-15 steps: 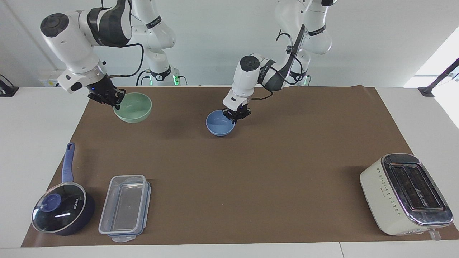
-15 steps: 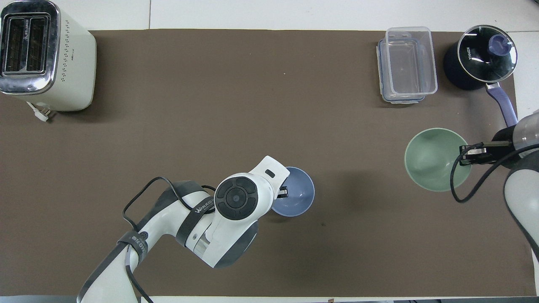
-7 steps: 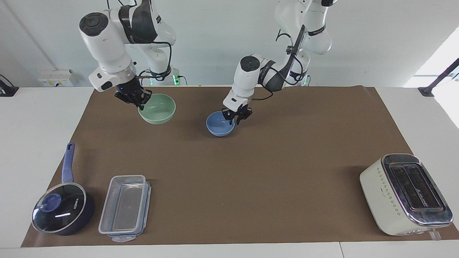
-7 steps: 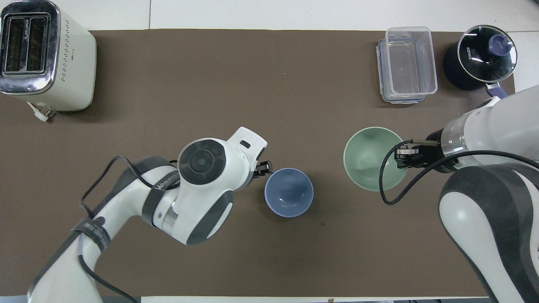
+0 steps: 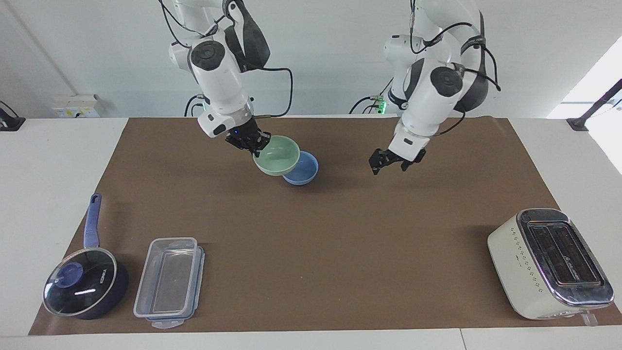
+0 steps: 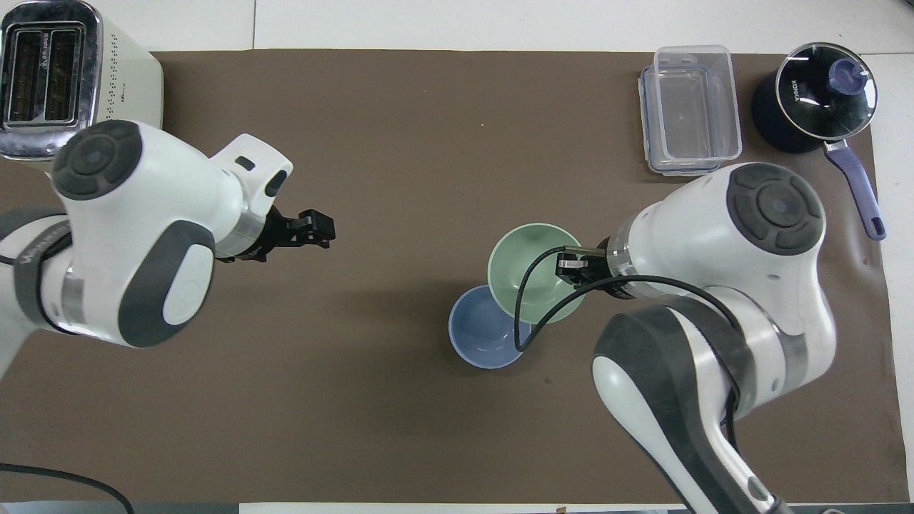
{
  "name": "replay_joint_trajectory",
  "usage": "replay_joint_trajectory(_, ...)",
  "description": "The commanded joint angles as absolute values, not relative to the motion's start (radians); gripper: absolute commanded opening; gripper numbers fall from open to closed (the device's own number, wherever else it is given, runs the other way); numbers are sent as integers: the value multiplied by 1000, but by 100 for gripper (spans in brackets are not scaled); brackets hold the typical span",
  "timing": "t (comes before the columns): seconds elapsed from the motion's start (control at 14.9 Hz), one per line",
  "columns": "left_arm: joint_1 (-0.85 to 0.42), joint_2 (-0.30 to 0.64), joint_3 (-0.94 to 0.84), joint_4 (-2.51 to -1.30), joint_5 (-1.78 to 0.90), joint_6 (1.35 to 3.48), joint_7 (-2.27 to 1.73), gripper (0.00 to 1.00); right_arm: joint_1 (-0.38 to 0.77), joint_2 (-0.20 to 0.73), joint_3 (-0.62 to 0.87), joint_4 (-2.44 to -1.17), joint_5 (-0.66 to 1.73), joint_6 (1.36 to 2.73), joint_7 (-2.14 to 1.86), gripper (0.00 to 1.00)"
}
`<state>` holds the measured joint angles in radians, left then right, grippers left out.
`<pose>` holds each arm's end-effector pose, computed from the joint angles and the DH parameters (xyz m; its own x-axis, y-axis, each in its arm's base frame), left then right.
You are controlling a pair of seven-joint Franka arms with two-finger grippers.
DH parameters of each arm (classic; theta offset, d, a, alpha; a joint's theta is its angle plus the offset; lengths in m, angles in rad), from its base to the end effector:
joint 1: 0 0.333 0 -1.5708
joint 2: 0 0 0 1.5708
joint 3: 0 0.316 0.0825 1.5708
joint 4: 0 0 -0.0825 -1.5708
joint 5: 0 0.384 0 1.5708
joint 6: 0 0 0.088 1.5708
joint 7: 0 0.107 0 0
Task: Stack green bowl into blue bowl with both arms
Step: 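Carry the green bowl over the blue bowl while the left gripper withdraws, then lower the green bowl into the blue bowl and open the right gripper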
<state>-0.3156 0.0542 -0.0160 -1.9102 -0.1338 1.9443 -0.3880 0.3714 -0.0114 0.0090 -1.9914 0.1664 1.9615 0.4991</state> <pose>0.5378 -0.1946 0.4648 0.9924 0.1025 -0.0684 0.1094 -0.9883 0.1061 0.5070 0.2144 0.4650 0.9799 -0.1762 -0.0932 -0.1869 -0.9748 -0.1222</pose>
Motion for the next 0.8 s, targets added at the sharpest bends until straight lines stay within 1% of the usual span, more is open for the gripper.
replay_joint_trajectory(0.0, -201, 8, -26, -1885, -123, 1847, -252, 100, 405, 26, 5, -2009, 216, 2031, 531, 0)
replay_joint_trajectory(0.13, -155, -9, -26, -1846, -75, 1769, -161, 100, 432, 28, 6, -2071, 235, 2106, 567, 0)
replay_joint_trajectory(0.2, -137, -11, -26, -1817, -55, 1725, -131, 100, 466, 28, 6, -2103, 235, 2140, 575, 0)
replay_joint_trajectory(0.47, -132, -2, -26, -1652, -2, 1531, -114, 100, 512, -12, 5, -2198, 235, 2158, 580, 0)
replay_joint_trajectory(0.6, -130, -12, -26, -1634, -2, 1474, -114, 100, 512, -17, 6, -2212, 235, 2177, 566, 0)
replay_joint_trajectory(0.74, -120, -26, -26, -1652, -3, 1479, -104, 100, 512, -18, 5, -2227, 235, 2195, 548, 0)
